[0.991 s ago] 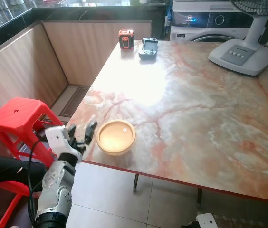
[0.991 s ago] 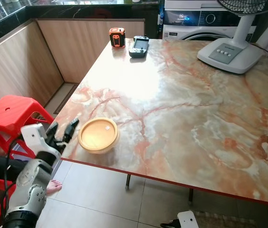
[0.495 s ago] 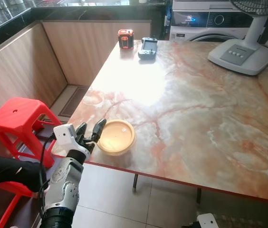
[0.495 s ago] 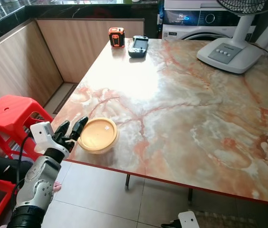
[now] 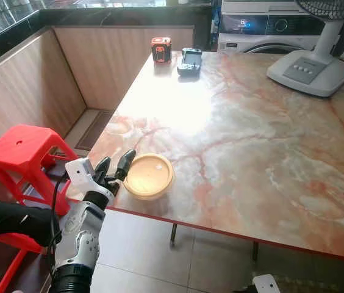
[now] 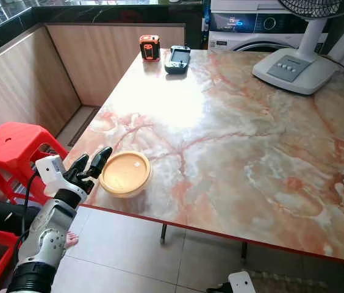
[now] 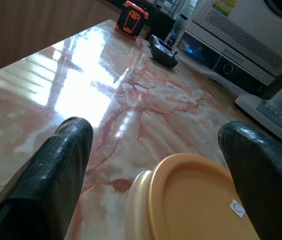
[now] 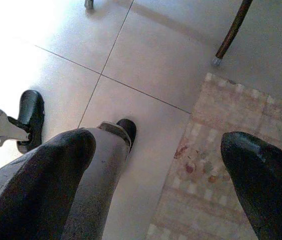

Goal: Restocking fridge

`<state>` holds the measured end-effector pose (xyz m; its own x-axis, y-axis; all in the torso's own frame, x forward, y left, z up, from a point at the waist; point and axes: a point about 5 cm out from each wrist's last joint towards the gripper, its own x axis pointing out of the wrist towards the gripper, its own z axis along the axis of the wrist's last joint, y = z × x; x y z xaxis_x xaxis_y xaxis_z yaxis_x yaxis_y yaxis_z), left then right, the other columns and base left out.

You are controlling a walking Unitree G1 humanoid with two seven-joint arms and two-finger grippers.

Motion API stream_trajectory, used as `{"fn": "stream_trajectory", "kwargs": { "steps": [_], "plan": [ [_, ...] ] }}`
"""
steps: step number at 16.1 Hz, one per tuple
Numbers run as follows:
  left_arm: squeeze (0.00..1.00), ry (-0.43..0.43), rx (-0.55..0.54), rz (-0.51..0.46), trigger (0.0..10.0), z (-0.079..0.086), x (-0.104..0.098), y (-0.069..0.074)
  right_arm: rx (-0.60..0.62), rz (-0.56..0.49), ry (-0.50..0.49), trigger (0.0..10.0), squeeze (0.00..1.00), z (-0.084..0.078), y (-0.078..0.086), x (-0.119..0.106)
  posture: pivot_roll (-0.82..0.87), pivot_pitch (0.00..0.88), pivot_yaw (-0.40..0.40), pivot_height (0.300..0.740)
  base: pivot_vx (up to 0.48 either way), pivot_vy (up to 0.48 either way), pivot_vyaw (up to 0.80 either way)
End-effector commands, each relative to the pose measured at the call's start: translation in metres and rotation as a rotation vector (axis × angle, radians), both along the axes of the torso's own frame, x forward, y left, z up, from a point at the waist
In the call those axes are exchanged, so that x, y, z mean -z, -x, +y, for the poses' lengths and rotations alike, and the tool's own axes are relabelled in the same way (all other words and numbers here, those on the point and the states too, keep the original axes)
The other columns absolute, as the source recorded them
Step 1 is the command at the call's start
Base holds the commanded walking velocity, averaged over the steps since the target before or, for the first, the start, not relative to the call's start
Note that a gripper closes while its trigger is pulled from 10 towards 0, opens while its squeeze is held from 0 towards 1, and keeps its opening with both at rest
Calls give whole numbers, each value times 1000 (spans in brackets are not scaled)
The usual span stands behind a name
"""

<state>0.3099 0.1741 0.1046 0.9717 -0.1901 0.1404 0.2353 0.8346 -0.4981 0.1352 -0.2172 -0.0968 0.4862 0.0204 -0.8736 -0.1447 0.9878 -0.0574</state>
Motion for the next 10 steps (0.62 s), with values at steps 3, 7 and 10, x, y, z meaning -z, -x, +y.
{"fn": "stream_trajectory", "kwargs": {
  "steps": [3, 7, 10],
  "plan": [
    [0, 37, 32, 40, 10000, -1, 9, -3, -5, 16, 2, 10000, 0, 1, 4, 2, -65, 49, 57, 740, 0, 0, 0],
    [0, 83, 61, 33, 10000, -5, 7, -7, -5, 16, 3, 10000, 0, 0, 4, 2, -63, 50, 54, 740, 0, 0, 0],
    [0, 143, 85, 42, 10000, -8, 11, -9, -2, 14, 2, 10000, 0, 0, 4, 2, -71, 49, 56, 740, 0, 0, 0]
  ]
}}
